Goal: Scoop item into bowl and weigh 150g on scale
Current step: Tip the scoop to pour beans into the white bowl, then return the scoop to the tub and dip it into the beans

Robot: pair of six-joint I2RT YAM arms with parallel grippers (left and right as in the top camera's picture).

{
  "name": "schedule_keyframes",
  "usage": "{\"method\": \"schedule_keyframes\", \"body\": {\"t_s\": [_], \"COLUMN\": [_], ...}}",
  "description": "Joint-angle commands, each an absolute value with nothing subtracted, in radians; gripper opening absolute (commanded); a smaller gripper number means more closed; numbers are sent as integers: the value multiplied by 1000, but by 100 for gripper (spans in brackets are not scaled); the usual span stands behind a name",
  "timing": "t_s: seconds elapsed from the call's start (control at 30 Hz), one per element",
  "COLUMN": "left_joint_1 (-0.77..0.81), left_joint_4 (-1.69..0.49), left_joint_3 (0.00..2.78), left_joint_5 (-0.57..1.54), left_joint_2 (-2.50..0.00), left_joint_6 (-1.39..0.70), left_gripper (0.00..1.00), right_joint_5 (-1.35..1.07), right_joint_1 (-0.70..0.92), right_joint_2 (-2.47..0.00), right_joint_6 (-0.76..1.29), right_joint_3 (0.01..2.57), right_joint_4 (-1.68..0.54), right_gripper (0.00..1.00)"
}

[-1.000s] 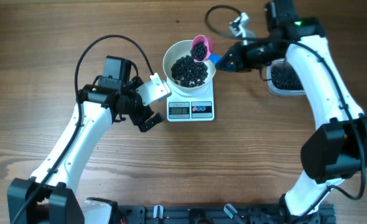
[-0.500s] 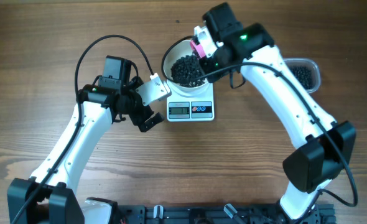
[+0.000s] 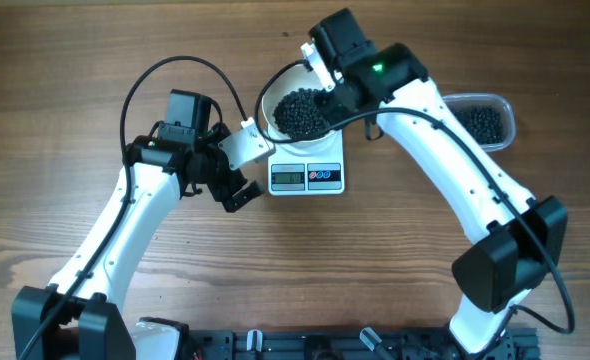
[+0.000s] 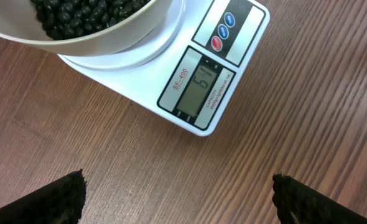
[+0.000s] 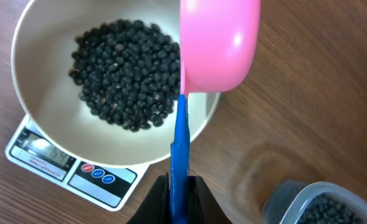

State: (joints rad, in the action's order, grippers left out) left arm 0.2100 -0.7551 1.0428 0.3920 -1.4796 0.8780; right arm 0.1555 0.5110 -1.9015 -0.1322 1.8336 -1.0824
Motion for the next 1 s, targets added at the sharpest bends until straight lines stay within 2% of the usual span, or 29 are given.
{"method": "schedule_keyframes", "body": {"t_s": [0.0,0.17,0.37,0.67,0.97], "left_joint_1": [206,206,206,206,206], "left_joint_4": [-752,-752,-752,-752,-752], "left_joint_3": [1046,1046,1046,1046,1046], "left_joint_5": [415,415,415,415,415], "left_joint_2": [-1487,-1487,-1487,-1487,-1487], "left_joint_6": [890,890,890,890,890], "left_gripper": [100,100,100,100,100], "right_joint_5": [67,17,22,263,314], "right_joint_1": [392,167,-58,-73,-72], "right_joint_2": [-1787,-1687,-1696,-1742,-1795], "right_joint_6": [-53,-42,-46,11,-4], "right_joint_3": [1866,1866,1822,1637,1543], "right_joint_4": [-1095,-1223,-1383,-1350,-1267], "right_gripper": [4,4,4,4,4]}}
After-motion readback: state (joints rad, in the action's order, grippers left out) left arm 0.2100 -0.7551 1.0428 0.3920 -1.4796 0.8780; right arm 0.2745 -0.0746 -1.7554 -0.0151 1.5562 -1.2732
